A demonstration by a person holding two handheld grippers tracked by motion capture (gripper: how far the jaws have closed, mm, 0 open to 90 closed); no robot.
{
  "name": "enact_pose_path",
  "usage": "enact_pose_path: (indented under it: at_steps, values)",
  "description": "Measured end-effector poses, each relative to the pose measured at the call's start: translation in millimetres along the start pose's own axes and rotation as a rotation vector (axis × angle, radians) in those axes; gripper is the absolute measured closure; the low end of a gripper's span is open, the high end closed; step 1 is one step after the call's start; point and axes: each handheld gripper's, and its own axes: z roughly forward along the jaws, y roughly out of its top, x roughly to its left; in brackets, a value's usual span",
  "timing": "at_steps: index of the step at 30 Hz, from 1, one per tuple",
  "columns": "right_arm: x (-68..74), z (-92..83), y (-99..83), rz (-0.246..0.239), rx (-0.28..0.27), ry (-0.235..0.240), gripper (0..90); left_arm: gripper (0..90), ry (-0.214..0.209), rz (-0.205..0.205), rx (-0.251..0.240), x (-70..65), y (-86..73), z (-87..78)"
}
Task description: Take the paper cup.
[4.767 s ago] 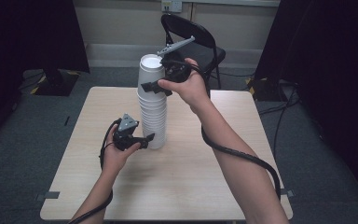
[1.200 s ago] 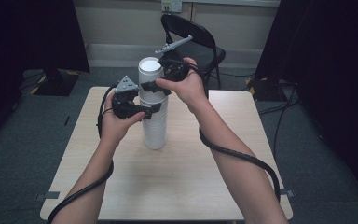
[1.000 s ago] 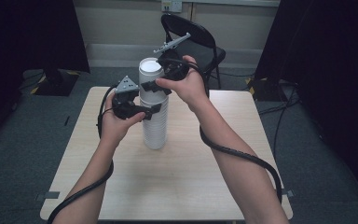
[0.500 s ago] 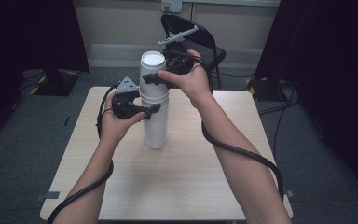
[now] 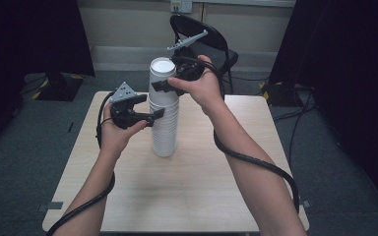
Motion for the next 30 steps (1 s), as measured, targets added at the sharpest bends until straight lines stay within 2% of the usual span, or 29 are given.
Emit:
enact_pose_path:
  at_steps: [1, 3, 5, 7, 10, 19, 22, 23, 24, 26, 27, 28, 30]
  values:
    - [0.5, 1.0, 0.0, 0.005, -0.002, 0.001, 19.8, 16.9, -0.003, 0.019, 0.010, 0.1, 0.8, 0.3]
    - [1.9, 2.8, 0.4, 0.003, -0.003, 0.007, 19.8, 16.6, -0.003, 0.020, 0.012, -1.2, 2.8, 2.2]
    - [3.6, 4.5, 0.8, -0.001, -0.002, 0.007, 19.8, 14.7, 0.005, 0.048, 0.021, -1.6, 5.7, 3.2]
    - [4.4, 5.8, 0.9, -0.004, 0.007, 0.003, 19.8, 13.3, -0.008, 0.038, 0.035, -1.8, 5.6, 7.1]
    - [5.2, 7.5, 0.2, -0.016, 0.020, -0.009, 19.8, 12.5, -0.003, 0.044, 0.039, -1.3, 3.3, 11.2]
    - [2.2, 3.5, -1.4, 0.010, 0.019, -0.011, 20.0, 14.0, 0.003, 0.077, 0.077, -5.1, 7.1, 13.9]
    - [1.1, 1.8, -1.5, 0.014, 0.016, -0.022, 20.3, 14.7, -0.001, 0.069, 0.095, -4.8, 3.1, 15.5]
    - [0.6, 0.7, -1.6, 0.017, 0.014, -0.027, 20.4, 15.3, -0.002, 0.072, 0.118, -4.4, 1.1, 15.5]
    - [-0.2, -0.5, -1.5, 0.020, 0.009, -0.025, 20.6, 20.9, -0.005, 0.063, 0.098, -3.3, -1.9, 15.2]
    - [-1.8, -5.5, 0.1, 0.044, -0.027, -0.013, 20.6, 21.4, -0.011, 0.049, 0.078, -2.4, -4.5, 13.9]
    - [-2.0, -6.8, 1.3, 0.043, -0.023, -0.012, 20.5, 22.0, -0.022, 0.042, 0.058, -2.1, -5.0, 12.2]
    - [-1.8, -6.6, 2.0, 0.029, 0.000, -0.024, 20.3, 26.2, -0.023, 0.044, 0.055, -1.6, -4.6, 11.1]
    - [-2.3, -6.2, 1.4, 0.016, 0.010, -0.041, 20.2, 29.7, -0.024, 0.057, 0.054, -1.9, -2.5, 8.6]
